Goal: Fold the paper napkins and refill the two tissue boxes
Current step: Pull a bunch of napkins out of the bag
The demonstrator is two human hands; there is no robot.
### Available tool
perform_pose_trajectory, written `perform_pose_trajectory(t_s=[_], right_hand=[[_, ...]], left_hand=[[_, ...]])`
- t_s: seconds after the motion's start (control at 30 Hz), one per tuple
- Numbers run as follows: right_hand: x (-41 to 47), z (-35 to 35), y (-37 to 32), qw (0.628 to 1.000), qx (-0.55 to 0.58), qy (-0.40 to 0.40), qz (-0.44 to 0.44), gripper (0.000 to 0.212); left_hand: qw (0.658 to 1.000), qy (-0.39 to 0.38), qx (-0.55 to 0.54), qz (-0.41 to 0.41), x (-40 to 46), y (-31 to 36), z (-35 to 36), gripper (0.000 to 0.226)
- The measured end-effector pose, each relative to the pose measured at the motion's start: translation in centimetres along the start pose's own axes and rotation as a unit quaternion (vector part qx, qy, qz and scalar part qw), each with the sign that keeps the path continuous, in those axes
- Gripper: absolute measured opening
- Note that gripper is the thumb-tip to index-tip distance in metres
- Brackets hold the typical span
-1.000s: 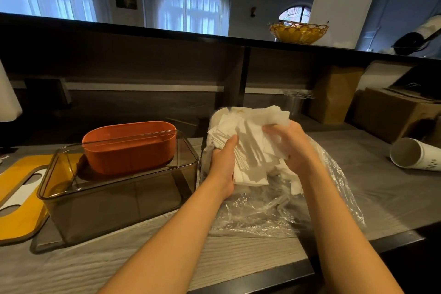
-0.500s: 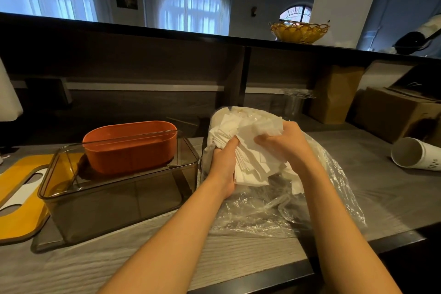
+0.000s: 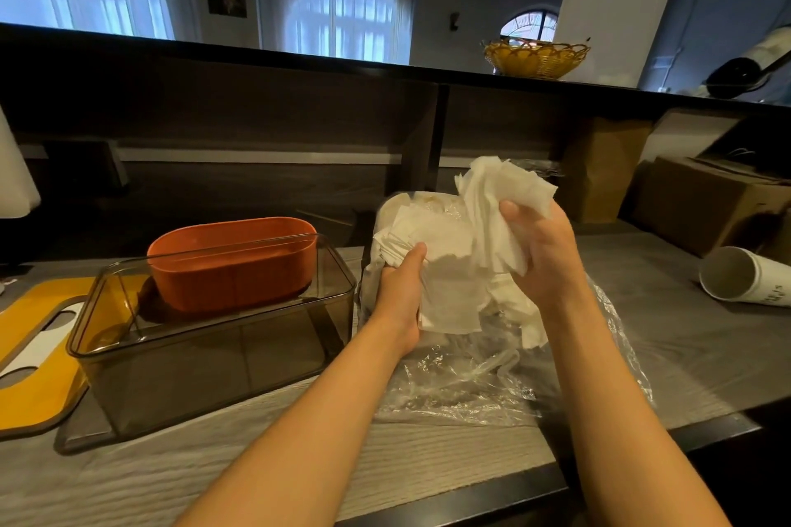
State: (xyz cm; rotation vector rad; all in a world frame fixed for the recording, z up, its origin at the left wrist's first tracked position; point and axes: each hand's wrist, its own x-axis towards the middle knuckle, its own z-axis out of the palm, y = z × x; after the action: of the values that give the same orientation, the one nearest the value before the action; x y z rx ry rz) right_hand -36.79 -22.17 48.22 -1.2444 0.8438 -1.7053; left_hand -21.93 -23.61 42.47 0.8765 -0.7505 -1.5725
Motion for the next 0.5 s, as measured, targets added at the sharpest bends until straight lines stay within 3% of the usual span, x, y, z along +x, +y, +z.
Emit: perform_pose_trajectory(t_s=[0.07, 0.2, 0.5], right_hand=[[-0.1, 0.3, 0.2, 0.999, -0.003, -0.025, 0.025, 0.039], [-0.2, 1.0, 0.8, 0.975, -0.205, -0.013, 0.083, 0.023], [0.3, 1.0, 1.0, 0.935, -0.346, 0.025, 0.074, 0.030]], left_hand=[[1.000, 0.004, 0.005, 0.000, 0.2, -0.1, -0.1, 0.032], [1.000, 0.000, -0.010, -0.009, 0.2, -0.2, -0.2, 0.039], [1.000, -0.007, -0.022, -0.012, 0.0, -0.3, -0.1, 0.038]])
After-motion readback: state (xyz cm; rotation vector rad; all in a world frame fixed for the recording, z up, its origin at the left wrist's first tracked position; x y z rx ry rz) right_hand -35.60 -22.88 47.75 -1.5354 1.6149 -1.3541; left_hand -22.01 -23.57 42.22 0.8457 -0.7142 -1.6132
